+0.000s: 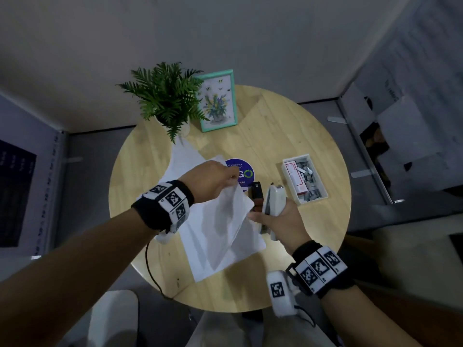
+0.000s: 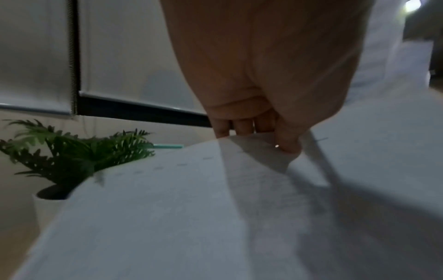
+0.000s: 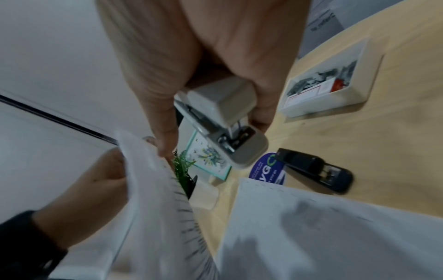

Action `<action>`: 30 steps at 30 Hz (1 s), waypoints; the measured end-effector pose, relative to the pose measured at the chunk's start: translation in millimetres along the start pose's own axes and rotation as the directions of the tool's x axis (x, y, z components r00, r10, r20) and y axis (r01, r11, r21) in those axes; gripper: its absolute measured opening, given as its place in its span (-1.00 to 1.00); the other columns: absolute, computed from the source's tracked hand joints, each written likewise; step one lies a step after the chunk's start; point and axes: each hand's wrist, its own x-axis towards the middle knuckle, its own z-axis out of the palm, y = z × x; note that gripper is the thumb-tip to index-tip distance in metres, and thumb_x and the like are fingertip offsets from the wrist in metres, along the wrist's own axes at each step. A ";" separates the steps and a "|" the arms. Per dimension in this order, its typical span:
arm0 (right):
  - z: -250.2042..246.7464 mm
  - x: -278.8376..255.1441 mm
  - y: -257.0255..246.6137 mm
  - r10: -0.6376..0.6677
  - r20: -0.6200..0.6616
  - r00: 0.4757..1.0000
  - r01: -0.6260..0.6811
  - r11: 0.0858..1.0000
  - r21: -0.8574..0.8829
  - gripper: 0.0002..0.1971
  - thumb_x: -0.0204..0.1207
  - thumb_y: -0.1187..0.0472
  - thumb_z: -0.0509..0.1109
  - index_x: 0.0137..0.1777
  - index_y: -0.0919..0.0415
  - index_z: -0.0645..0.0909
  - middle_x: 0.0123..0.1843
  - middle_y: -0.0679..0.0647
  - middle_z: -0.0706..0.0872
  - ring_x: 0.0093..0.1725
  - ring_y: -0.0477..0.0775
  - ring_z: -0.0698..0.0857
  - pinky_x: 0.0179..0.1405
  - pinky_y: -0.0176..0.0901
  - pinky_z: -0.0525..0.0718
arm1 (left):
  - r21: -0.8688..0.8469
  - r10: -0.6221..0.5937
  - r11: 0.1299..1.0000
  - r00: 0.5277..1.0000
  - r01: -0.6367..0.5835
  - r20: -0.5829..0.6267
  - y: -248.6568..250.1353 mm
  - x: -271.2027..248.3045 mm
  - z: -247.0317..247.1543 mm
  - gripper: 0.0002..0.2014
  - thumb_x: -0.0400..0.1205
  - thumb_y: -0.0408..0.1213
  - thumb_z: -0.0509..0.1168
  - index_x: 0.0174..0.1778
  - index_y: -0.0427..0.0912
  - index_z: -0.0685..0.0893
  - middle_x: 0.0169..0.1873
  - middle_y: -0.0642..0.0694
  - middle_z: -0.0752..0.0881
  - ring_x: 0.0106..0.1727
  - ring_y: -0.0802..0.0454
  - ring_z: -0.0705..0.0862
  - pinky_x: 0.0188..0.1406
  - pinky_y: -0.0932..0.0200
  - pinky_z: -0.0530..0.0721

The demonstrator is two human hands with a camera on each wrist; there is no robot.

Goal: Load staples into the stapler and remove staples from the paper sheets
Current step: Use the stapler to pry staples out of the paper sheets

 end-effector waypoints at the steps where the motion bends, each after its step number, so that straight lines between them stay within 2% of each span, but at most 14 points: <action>1: 2.5 -0.2 -7.7 -0.033 -0.020 0.999 0.033 0.999 0.023 -0.69 0.16 0.37 0.69 -0.13 0.24 0.70 -0.23 0.17 0.81 -0.27 0.19 0.71 -0.29 0.16 0.74 | -0.029 -0.033 0.999 0.999 0.032 -0.012 2.3 -2.8 -6.5 -0.88 0.65 -0.38 0.11 -0.18 -0.10 0.42 -0.38 -0.10 0.57 -0.31 -0.20 0.52 -0.35 0.08 0.34; 3: 3.9 0.2 -23.9 -0.081 -0.043 0.996 0.083 0.995 0.055 -0.77 0.23 0.37 0.66 -0.25 0.13 0.68 -0.30 0.05 0.81 -0.29 0.17 0.72 -0.27 0.23 0.73 | -0.048 -0.108 0.993 0.993 0.105 -0.052 9.3 -7.6 -17.1 -0.90 0.68 -0.29 0.13 0.00 -0.07 0.55 -0.20 -0.14 0.70 -0.20 -0.22 0.64 -0.31 0.06 0.51; 5: 2.1 -2.6 -42.5 -0.110 -0.019 0.994 0.112 0.987 0.118 -0.82 0.27 0.15 0.63 -0.27 0.14 0.67 -0.36 0.02 0.78 -0.36 0.09 0.73 -0.29 0.12 0.69 | -0.023 -0.143 0.990 0.985 0.142 -0.100 16.6 -11.4 -24.6 -0.84 0.69 -0.26 0.14 0.12 -0.07 0.57 -0.10 -0.13 0.75 -0.09 -0.20 0.67 -0.23 0.00 0.59; 7: -3.2 -4.0 -58.9 -0.083 0.002 0.997 0.081 0.976 0.204 -0.65 0.21 -0.12 0.53 -0.21 0.15 0.64 -0.33 0.03 0.78 -0.34 0.08 0.73 -0.26 0.02 0.65 | 0.014 -0.160 0.986 0.976 0.164 -0.144 21.8 -14.5 -30.4 -0.81 0.70 -0.25 0.13 0.16 -0.08 0.58 -0.07 -0.12 0.77 -0.05 -0.17 0.67 -0.22 0.00 0.59; 9: -9.1 -5.3 -74.6 -0.074 0.008 0.997 0.070 0.970 0.235 -0.53 0.21 -0.22 0.47 -0.09 0.17 0.61 -0.17 0.13 0.83 -0.23 0.17 0.76 -0.27 0.02 0.68 | 0.023 -0.179 0.982 0.969 0.185 -0.171 25.2 -18.7 -33.6 -0.80 0.70 -0.21 0.14 0.18 -0.07 0.58 -0.06 -0.12 0.76 -0.02 -0.15 0.67 -0.23 0.05 0.54; 11: -16.3 -5.1 -88.7 -0.115 -0.028 0.993 0.118 0.968 0.222 -0.54 0.40 -0.17 0.40 0.04 0.23 0.56 -0.11 0.20 0.81 -0.20 0.18 0.76 -0.36 -0.03 0.70 | -0.002 -0.199 0.979 0.963 0.202 -0.182 30.3 -24.0 -36.3 -0.78 0.71 -0.10 0.16 0.18 -0.05 0.60 -0.05 -0.09 0.76 0.00 -0.13 0.67 -0.24 0.09 0.48; 14: -26.0 -5.6 -113.0 -0.161 -0.170 0.972 0.201 0.948 0.248 -0.69 0.60 -0.08 0.29 -0.05 0.19 0.56 -0.26 0.12 0.74 -0.25 0.10 0.73 -0.29 -0.04 0.71 | -0.042 -0.226 0.974 0.955 0.223 -0.193 41.9 -32.1 -38.8 -0.72 0.68 0.04 0.20 0.17 -0.04 0.62 -0.14 -0.04 0.68 -0.07 -0.08 0.61 -0.23 0.12 0.37; 16: -28.5 -7.6 -131.3 -0.218 -0.238 0.947 0.278 0.924 0.261 -0.74 0.58 -0.07 0.32 -0.09 0.15 0.56 -0.34 0.04 0.72 -0.25 0.10 0.73 -0.08 0.15 0.74 | -0.054 -0.260 0.966 0.947 0.254 -0.189 49.2 -36.1 -38.8 -0.69 0.64 0.09 0.22 0.14 -0.04 0.62 -0.18 -0.03 0.63 -0.15 -0.05 0.53 -0.24 0.12 0.34; 18: -23.8 -13.2 -149.7 -0.298 -0.257 0.919 0.357 0.906 0.227 -0.80 0.56 -0.02 0.38 -0.13 0.11 0.59 -0.38 -0.06 0.73 -0.22 0.11 0.74 0.08 0.28 0.74 | -0.061 -0.285 0.958 0.939 0.279 -0.190 55.1 -39.3 -38.2 -0.66 0.60 0.14 0.26 0.11 -0.03 0.62 -0.15 -0.06 0.69 -0.20 -0.03 0.49 -0.26 0.12 0.36; 21: -3.1 -20.1 -168.3 -0.418 -0.234 0.878 0.449 0.888 0.097 -0.84 0.46 0.00 0.46 -0.17 0.05 0.59 -0.27 0.16 0.75 -0.18 0.30 0.78 0.01 0.41 0.73 | -0.066 -0.279 0.960 0.937 0.272 -0.212 64.4 -43.4 -38.6 -0.65 0.58 0.17 0.28 0.03 -0.04 0.64 -0.22 -0.07 0.72 -0.23 -0.01 0.46 -0.37 0.12 0.32; 23: 13.2 -24.0 -169.2 -0.463 -0.191 0.865 0.476 0.879 0.022 -0.83 0.42 0.02 0.49 -0.19 0.03 0.56 -0.20 0.27 0.74 -0.11 0.42 0.79 -0.10 0.48 0.74 | -0.076 -0.268 0.963 0.933 0.257 -0.240 71.7 -45.3 -40.4 -0.68 0.58 0.15 0.29 -0.04 -0.05 0.67 -0.30 -0.03 0.64 -0.25 -0.03 0.49 -0.49 0.16 0.23; 25: 25.6 -26.9 -161.4 -0.483 -0.142 0.864 0.484 0.874 -0.026 -0.82 0.42 0.05 0.50 -0.21 0.02 0.54 -0.20 0.21 0.74 -0.11 0.39 0.81 -0.17 0.45 0.76 | -0.094 -0.269 0.963 0.922 0.252 -0.277 77.5 -46.4 -42.2 -0.73 0.59 0.10 0.30 -0.09 -0.03 0.69 -0.36 0.02 0.54 -0.26 -0.06 0.55 -0.53 0.22 0.21; 27: 33.2 -29.7 -152.4 -0.500 -0.137 0.855 0.493 0.866 -0.083 -0.80 0.40 0.02 0.52 -0.24 0.00 0.53 -0.18 0.21 0.77 -0.13 0.32 0.82 -0.18 0.37 0.78 | -0.077 -0.273 0.962 0.915 0.263 -0.298 80.4 -47.9 -42.7 -0.75 0.59 0.09 0.30 -0.07 -0.01 0.70 -0.39 0.06 0.47 -0.24 -0.06 0.57 -0.47 0.13 0.27; 30: 35.4 -25.5 -143.3 -0.524 -0.186 0.831 0.495 0.850 -0.180 -0.69 0.29 -0.17 0.48 -0.25 0.02 0.52 -0.19 0.25 0.76 -0.14 0.31 0.81 -0.17 0.32 0.78 | -0.069 -0.289 0.957 0.906 0.282 -0.311 80.8 -53.4 -42.3 -0.73 0.61 0.09 0.28 -0.06 -0.03 0.70 -0.41 0.08 0.50 -0.19 -0.11 0.62 -0.39 0.10 0.34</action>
